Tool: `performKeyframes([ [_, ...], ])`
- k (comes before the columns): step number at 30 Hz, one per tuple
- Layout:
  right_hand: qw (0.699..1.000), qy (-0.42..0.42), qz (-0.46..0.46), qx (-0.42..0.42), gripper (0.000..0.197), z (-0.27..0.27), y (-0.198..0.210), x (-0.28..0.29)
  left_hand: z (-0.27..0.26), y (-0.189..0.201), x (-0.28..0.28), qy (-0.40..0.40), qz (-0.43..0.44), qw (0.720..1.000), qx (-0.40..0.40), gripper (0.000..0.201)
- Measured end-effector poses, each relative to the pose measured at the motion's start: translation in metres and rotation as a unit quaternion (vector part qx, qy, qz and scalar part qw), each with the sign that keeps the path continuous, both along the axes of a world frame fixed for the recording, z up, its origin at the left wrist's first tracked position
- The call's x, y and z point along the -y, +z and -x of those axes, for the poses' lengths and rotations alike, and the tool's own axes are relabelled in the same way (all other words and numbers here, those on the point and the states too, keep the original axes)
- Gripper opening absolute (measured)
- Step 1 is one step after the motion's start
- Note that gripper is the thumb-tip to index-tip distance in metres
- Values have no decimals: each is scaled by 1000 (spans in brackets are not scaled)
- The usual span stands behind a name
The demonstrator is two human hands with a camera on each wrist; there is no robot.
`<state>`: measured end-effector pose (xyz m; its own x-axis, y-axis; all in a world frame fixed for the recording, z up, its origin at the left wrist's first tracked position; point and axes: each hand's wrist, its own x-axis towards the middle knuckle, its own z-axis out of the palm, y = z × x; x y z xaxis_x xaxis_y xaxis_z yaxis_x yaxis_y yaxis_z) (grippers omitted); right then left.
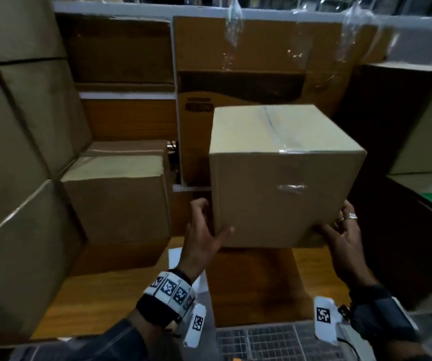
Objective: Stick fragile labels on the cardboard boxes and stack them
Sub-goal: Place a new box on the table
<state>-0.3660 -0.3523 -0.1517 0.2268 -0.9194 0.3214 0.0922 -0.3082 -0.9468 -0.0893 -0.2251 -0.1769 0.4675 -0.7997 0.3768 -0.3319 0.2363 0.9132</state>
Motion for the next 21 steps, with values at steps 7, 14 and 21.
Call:
performKeyframes([
  [7, 997, 11, -63, -50, 72, 68, -56, 26, 63, -72, 21, -1, -111, 994, -18, 111],
  [14, 986, 61, -147, -44, 75, 99, -96, 41, 109, -91, 17, 11, -107, 994, 7, 97],
  [21, 980, 83, -175, -54, 88, 108, -120, 52, 125, -107, 21, 30, -97, 995, -17, 95],
])
